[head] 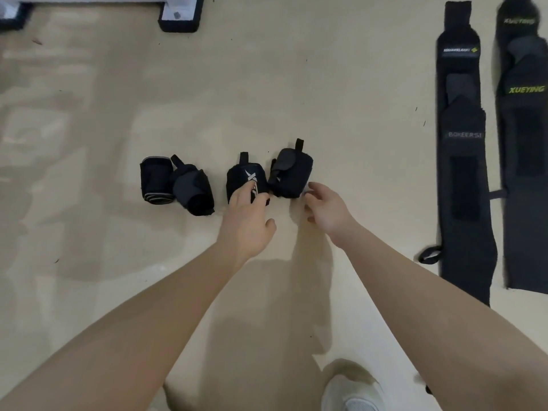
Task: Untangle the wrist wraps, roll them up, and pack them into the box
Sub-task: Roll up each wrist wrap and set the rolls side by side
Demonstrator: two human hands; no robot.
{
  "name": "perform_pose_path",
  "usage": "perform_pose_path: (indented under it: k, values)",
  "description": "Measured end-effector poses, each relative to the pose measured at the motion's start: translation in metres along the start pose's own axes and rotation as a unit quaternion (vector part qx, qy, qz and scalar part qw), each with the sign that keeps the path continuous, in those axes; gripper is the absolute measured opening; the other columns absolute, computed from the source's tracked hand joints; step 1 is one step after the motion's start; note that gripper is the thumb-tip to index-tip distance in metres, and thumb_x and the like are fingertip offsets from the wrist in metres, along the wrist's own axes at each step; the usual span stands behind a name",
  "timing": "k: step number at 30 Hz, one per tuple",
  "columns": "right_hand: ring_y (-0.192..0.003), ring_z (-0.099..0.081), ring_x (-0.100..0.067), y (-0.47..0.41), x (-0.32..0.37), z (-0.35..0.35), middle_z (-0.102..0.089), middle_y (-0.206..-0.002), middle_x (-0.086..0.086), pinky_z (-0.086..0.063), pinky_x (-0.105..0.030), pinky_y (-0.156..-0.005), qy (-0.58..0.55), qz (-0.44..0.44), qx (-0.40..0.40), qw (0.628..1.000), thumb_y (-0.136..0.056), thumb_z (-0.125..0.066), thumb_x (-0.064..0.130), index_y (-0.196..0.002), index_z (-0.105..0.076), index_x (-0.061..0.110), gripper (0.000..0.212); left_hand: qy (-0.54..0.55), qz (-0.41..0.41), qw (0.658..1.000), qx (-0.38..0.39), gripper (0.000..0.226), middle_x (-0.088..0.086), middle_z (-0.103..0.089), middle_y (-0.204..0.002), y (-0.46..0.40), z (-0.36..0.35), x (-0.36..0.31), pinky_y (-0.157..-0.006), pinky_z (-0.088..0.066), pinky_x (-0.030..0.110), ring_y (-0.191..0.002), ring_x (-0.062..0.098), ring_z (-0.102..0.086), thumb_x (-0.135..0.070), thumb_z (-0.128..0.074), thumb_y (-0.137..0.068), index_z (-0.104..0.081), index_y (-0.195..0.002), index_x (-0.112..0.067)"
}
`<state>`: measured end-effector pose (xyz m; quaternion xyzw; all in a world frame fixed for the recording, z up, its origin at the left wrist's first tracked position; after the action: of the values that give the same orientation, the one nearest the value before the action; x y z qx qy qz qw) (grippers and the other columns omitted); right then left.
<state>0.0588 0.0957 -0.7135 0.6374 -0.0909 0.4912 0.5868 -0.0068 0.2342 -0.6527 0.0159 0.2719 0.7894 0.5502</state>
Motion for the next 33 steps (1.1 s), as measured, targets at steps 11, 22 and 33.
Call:
perform_pose_path:
  k: [11,22,33]
  values:
    - [-0.121,-0.046,-0.025,0.08,-0.07,0.138,-0.05,-0.132,-0.007,-0.037,-0.029,-0.1,0.186,0.015,-0.299,0.936,-0.087,-0.036,-0.006,-0.117,-0.06,0.009,0.042,-0.047,-0.071,0.993,0.084,0.054,0.01,-0.002,-0.158,0.023,-0.042,-0.09,-0.116,-0.007,0.039,-0.145,0.026,0.007,-0.021,-0.043,-0.095,-0.026,-0.145,-0.016]
    - [-0.139,-0.028,-0.03,0.131,-0.154,0.216,-0.023,-0.155,-0.007,-0.029,-0.04,-0.113,0.061,-0.123,-0.255,0.957,-0.095,-0.038,0.0,-0.149,-0.022,0.015,0.058,-0.092,-0.221,0.948,0.21,0.066,0.009,-0.006,-0.158,0.042,-0.108,-0.225,-0.115,-0.018,0.036,-0.144,0.029,-0.01,-0.019,-0.047,-0.091,-0.018,-0.15,-0.019]
    - [-0.135,-0.036,-0.025,0.114,-0.127,0.193,-0.037,-0.148,-0.008,-0.028,-0.031,-0.11,0.143,-0.062,-0.153,0.976,-0.095,-0.047,0.013,-0.145,-0.031,0.008,0.053,0.029,-0.161,0.964,0.21,0.063,0.001,-0.006,-0.16,0.024,-0.101,-0.206,-0.109,-0.008,0.016,-0.146,0.015,-0.009,-0.001,-0.034,-0.094,-0.013,-0.151,-0.015]
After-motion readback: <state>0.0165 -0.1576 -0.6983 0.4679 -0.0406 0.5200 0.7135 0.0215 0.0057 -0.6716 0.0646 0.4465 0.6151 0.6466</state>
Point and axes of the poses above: each hand's wrist, its own y-axis away from the middle knuckle, its own z-axis out of the back of the hand, x = y × z, the point moved 6 cm from there along -y, towards the middle knuckle
